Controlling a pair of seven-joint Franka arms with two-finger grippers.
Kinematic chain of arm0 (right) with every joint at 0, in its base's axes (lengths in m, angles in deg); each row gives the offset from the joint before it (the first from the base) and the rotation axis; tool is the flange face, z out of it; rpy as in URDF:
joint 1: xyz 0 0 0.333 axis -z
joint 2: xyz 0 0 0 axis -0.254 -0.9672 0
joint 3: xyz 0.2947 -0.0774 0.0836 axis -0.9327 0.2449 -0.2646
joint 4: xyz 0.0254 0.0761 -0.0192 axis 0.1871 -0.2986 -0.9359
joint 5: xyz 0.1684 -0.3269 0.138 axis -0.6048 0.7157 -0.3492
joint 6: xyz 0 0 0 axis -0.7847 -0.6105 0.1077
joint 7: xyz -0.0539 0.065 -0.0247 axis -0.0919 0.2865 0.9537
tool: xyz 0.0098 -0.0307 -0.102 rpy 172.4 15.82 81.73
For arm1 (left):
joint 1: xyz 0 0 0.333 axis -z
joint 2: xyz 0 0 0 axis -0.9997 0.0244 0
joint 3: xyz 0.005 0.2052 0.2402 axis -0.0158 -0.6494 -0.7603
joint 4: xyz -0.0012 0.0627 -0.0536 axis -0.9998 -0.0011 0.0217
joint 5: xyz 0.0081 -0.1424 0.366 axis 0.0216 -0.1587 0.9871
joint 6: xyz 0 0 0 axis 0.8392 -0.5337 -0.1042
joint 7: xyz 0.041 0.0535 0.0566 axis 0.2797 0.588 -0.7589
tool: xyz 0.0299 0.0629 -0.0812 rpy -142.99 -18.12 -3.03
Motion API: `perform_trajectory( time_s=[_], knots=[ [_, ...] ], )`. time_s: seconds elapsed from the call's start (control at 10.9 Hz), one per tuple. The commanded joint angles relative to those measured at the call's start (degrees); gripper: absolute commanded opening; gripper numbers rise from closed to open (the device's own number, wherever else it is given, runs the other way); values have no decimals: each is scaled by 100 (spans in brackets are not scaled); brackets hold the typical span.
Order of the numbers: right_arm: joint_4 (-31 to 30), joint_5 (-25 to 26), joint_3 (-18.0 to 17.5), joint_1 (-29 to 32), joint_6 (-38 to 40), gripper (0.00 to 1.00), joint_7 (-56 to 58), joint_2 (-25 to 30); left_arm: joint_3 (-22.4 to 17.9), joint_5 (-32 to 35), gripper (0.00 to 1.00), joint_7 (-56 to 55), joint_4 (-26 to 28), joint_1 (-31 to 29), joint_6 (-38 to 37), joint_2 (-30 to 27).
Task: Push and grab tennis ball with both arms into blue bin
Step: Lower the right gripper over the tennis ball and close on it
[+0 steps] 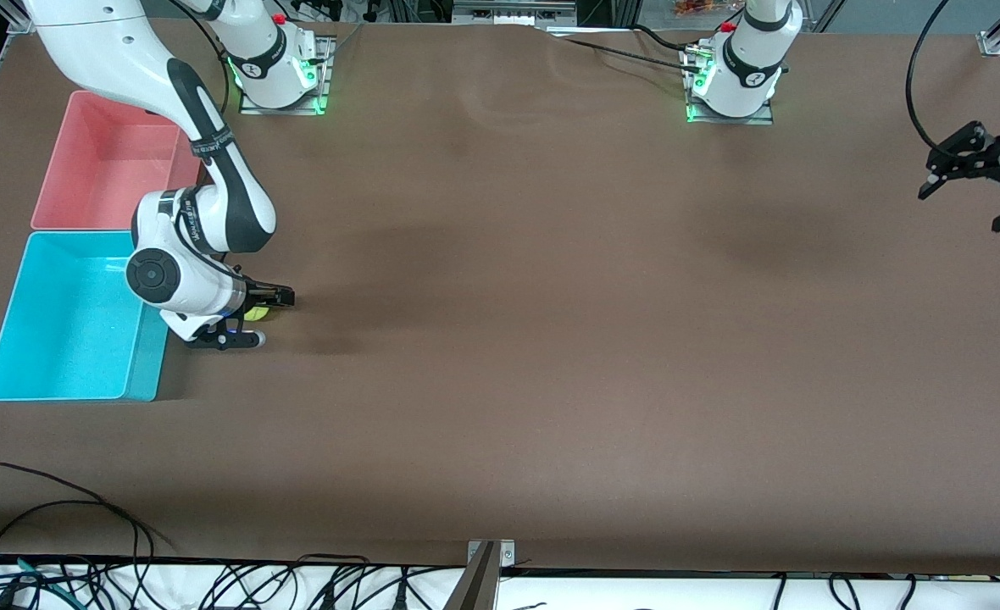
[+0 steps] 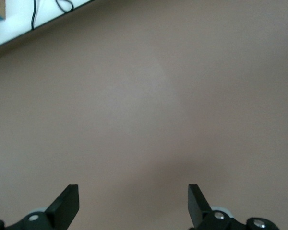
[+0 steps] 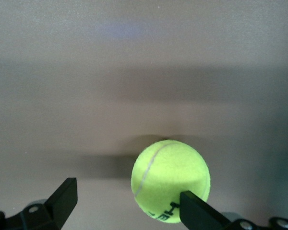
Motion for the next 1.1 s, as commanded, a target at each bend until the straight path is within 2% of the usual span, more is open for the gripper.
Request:
perform_trajectory(
  time_s=[0.0, 0.28, 0.55, 0.64, 0.83, 1.01],
  knots=[
    [22, 100, 21, -45, -60, 100, 3, 75, 51, 205, 100, -1065, -581, 75, -971, -10],
    [303, 590, 21, -89, 256, 100, -49, 76, 427, 476, 100, -1787, -740, 101, -1238, 60],
    [217, 1293, 21, -299, 266, 100, -601, -82, 639, 513, 100, -2253, -881, 102, -1264, 86],
    [243, 1583, 21, -343, 257, 100, -794, -144, 648, 504, 100, -2263, -1003, 102, -1334, 139],
    [252, 1779, 21, -344, 205, 100, -937, -197, 666, 486, 100, -2315, -1380, 102, -1614, 332],
    [252, 2172, 12, -353, 187, 100, -1015, -232, 631, 469, 100, -2351, -1505, 102, -1730, 359]
  ],
)
